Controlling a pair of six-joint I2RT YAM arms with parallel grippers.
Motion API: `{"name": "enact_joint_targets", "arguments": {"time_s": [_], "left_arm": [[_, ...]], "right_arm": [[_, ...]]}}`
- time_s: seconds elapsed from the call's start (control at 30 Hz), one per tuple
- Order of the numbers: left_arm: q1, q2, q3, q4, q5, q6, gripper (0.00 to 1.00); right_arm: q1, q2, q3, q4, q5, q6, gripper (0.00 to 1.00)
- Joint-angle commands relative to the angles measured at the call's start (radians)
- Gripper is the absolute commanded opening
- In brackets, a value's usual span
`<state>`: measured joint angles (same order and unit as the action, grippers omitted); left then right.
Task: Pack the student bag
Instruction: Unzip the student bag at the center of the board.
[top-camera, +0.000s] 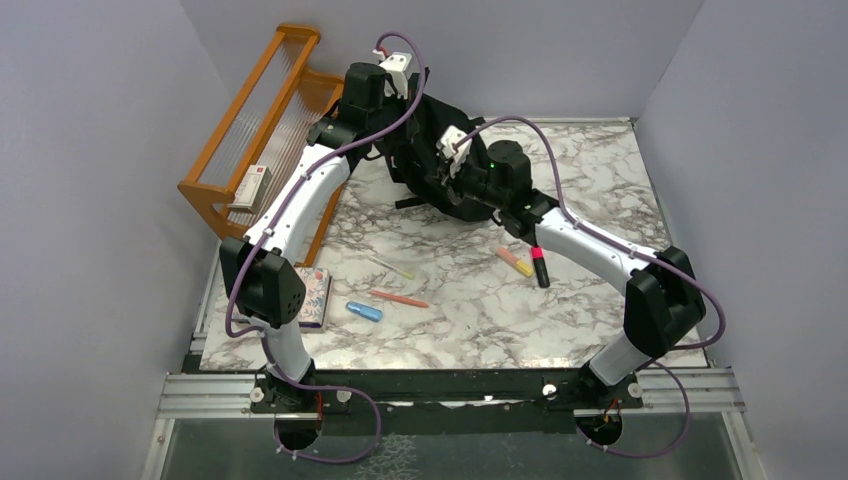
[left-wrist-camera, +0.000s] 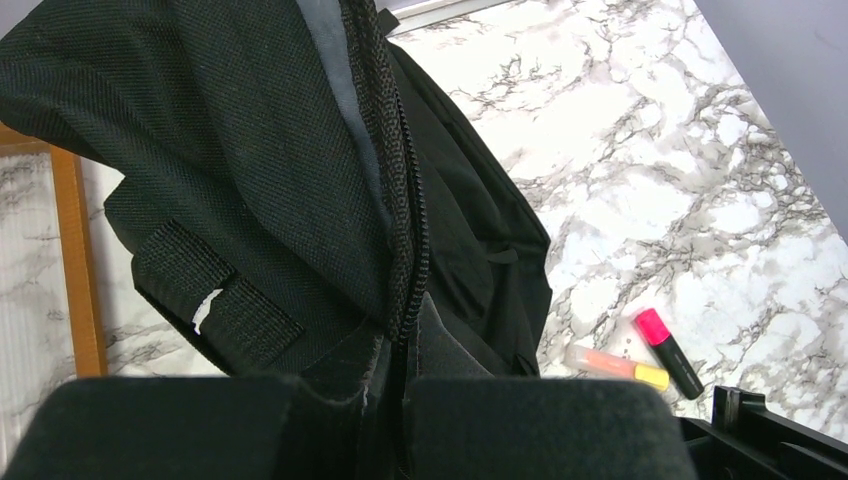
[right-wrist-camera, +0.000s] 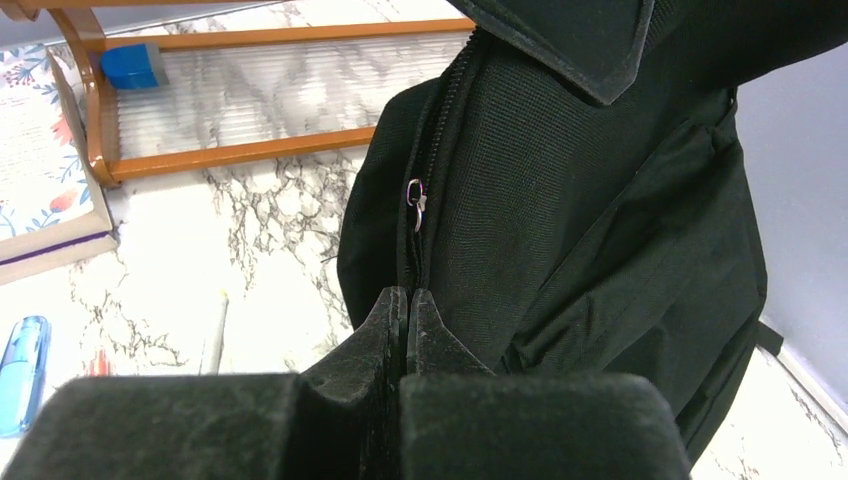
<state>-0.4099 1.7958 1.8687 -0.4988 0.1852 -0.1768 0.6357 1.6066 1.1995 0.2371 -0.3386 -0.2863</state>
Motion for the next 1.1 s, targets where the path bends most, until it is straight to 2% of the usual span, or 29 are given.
{"name": "enact_joint_targets", "arguments": {"time_s": [0.0, 0.57, 0.8, 0.97, 1.07], "left_arm": [[-0.001, 0.000, 0.007, 0.029, 0.007, 0.017, 0.00], [0.080, 0.051, 0.034, 0.032, 0.003, 0.013, 0.00], [0.080, 0.042, 0.009, 0.063, 0.092, 0.015, 0.00], [0.080, 0.016, -0.031, 0.115, 0.176, 0.023, 0.00], [0.079, 0.001, -0.057, 0.137, 0.212, 0.026, 0.00]], "right_arm": [[0.007, -0.057, -0.018, -0.012, -0.011, 0.001, 0.01], [0.007, -0.109, -0.111, -0.096, -0.090, 0.050, 0.01], [0.007, -0.085, -0.108, -0.100, -0.085, 0.070, 0.01], [0.005, -0.030, -0.062, -0.102, -0.105, 0.092, 0.06], [0.005, 0.001, -0.028, -0.109, -0.114, 0.100, 0.14]]}}
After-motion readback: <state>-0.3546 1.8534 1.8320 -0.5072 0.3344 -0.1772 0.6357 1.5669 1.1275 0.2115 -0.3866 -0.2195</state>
